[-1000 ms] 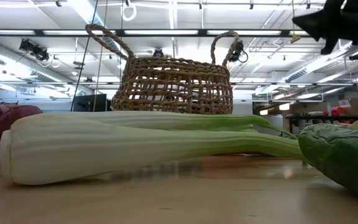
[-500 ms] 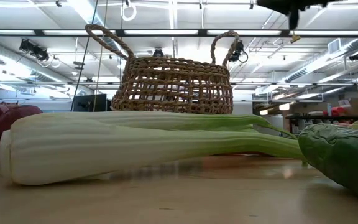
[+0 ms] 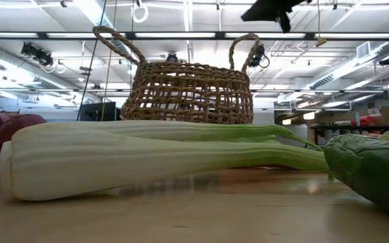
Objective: Build produce basket
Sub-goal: Put the green chili pepper into the brown basket
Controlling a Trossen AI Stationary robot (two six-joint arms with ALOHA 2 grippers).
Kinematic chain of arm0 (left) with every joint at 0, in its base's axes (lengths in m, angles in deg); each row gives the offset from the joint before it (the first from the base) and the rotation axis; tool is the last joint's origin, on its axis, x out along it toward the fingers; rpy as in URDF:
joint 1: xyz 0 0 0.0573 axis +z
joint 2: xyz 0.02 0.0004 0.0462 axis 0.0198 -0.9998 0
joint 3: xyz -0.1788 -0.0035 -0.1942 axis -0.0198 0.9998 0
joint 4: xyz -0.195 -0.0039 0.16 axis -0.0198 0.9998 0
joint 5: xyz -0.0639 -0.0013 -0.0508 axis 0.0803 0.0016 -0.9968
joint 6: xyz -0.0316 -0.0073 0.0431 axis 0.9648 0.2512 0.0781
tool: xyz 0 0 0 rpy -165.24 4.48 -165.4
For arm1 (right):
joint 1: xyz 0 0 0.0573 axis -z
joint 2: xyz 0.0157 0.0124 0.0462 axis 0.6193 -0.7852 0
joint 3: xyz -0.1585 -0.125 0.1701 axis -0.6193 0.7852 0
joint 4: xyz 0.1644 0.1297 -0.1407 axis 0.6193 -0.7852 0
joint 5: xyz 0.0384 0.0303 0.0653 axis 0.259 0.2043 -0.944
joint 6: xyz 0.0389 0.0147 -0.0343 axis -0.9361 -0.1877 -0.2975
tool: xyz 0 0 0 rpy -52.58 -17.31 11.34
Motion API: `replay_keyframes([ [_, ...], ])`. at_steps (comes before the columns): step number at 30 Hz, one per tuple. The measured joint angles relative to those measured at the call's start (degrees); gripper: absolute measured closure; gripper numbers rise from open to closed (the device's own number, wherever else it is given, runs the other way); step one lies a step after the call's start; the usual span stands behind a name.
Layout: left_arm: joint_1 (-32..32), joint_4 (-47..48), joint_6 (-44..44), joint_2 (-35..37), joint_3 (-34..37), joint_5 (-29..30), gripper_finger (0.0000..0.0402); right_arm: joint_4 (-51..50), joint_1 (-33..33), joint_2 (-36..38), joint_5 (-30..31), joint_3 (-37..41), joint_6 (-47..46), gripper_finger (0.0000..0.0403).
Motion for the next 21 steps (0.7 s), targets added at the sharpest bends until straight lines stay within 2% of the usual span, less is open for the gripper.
replay_keyframes([
  [3, -0.02, -0.29, -0.22, 0.83, -0.01, 0.0, 0.0366, 6.0, -0.08, -1.8, -2.97, 0.0, -8.64, 0.0392],
  [7, -0.02, -0.73, -0.39, 1.09, 0.0, 0.0, 0.037, 12.91, -0.09, -3.53, -7.38, -0.09, -15.03, 0.0392],
  [21, 0.34, -1.71, -0.51, 0.54, 0.02, 0.34, 0.0363, 28.45, 0.22, -7.58, -9.3, -0.07, -16.82, 0.0392],
])
